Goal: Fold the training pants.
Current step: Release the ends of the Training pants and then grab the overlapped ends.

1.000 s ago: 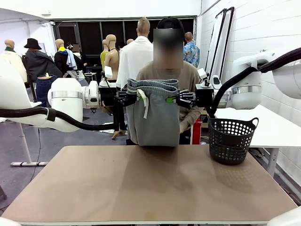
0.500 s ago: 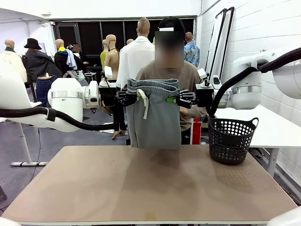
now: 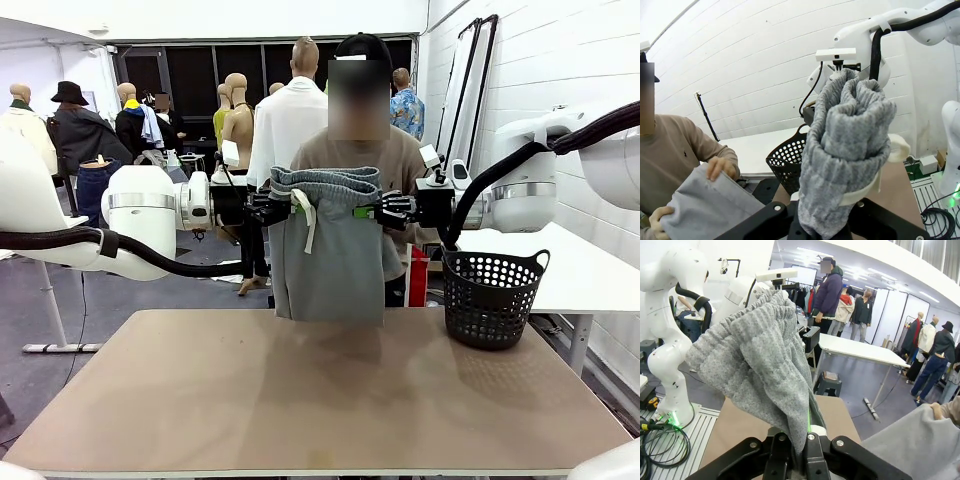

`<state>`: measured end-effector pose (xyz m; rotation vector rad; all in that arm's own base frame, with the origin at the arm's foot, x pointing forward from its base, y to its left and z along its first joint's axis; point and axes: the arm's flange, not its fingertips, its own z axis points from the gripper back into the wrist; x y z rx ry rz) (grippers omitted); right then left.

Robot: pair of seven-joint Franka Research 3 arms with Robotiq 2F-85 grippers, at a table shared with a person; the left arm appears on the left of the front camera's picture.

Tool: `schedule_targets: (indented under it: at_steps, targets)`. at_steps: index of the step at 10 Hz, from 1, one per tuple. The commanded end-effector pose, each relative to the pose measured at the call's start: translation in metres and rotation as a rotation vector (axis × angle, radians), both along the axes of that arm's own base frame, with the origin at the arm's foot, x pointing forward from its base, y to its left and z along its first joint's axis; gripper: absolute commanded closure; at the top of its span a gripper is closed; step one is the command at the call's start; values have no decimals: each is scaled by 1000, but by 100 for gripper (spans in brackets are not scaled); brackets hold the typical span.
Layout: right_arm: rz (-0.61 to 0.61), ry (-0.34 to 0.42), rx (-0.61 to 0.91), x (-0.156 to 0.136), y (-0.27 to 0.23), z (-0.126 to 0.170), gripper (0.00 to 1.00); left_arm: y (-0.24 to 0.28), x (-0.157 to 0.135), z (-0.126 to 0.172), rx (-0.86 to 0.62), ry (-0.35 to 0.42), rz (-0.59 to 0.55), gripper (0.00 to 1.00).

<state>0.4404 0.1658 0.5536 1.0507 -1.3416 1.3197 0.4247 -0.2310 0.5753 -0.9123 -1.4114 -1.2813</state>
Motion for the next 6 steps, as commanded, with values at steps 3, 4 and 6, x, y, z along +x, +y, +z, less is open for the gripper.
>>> schedule_targets:
  at_steps: [3, 4, 6]
  targets:
    - [2, 1, 4, -1, 1, 0, 100, -1, -3, 3, -1, -9, -2, 100]
    - [2, 1, 4, -1, 1, 0, 100, -1, -3, 3, -1, -9, -2, 100]
    - [2, 1, 4, -1, 1, 0, 100, -1, -3, 3, -1, -9, -2, 100]
